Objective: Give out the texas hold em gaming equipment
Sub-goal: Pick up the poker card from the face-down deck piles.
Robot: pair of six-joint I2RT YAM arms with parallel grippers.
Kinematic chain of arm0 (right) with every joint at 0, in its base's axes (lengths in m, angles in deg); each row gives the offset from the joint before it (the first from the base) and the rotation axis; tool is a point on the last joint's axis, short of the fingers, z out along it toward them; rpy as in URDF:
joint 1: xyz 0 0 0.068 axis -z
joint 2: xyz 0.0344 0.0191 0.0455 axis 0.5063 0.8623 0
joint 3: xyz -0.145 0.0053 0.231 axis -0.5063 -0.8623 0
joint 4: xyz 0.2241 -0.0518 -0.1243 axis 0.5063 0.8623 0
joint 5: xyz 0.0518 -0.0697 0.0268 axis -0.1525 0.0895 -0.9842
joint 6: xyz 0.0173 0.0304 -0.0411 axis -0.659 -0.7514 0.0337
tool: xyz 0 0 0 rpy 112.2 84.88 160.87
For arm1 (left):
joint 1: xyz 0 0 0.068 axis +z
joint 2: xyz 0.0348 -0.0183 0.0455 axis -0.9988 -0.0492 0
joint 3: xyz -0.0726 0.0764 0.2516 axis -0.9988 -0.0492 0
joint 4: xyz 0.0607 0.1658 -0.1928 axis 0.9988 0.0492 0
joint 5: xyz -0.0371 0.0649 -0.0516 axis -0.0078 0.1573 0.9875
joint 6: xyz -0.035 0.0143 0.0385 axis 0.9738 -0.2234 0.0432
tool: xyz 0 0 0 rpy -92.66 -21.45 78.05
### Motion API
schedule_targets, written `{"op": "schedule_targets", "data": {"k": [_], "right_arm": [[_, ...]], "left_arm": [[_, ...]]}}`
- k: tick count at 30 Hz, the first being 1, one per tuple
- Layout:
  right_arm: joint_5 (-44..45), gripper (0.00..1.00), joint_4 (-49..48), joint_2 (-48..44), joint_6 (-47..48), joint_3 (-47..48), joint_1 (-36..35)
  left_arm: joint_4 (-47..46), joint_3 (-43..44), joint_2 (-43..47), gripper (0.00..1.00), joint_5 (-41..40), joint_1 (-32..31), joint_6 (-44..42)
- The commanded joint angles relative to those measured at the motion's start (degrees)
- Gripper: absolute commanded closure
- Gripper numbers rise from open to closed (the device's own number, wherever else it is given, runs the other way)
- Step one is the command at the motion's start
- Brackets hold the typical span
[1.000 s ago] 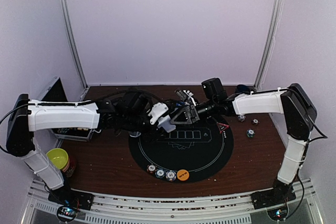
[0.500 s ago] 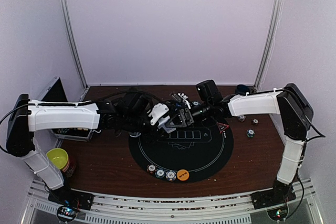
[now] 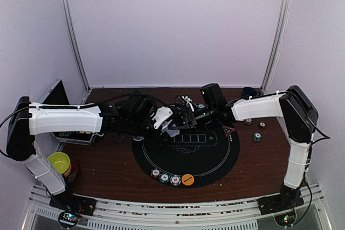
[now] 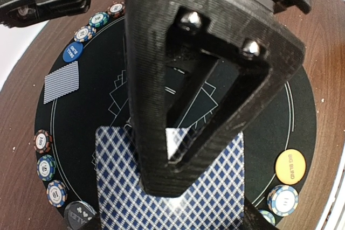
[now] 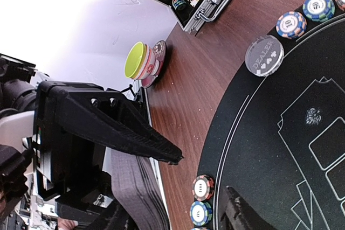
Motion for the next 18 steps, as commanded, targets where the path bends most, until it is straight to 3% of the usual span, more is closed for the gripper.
{"op": "schedule_targets", "data": {"k": [1, 9, 14, 18], "right_arm": [[2.5, 0.53, -0.9, 1.1, -0.9, 0.9, 0.6], [5.4, 0.69, 4.1, 1.5, 2.4, 0.9, 3.6], [4.7, 0.71, 5.3, 1.1, 3.8, 0.8, 4.5], [-1.5, 0.71, 3.4, 1.0, 1.3, 1.0, 4.3]], "left_arm": [[-2.9, 0.1, 1.4, 0.40, 0.9, -0.4, -0.7], [-2.8, 0.0, 1.6, 0.40, 0.6, -0.5, -0.8], [-2.8, 0.0, 1.4, 0.40, 0.5, -0.5, -0.9], [-2.8, 0.0, 1.3, 0.40, 0.3, -0.5, -0.9]]}}
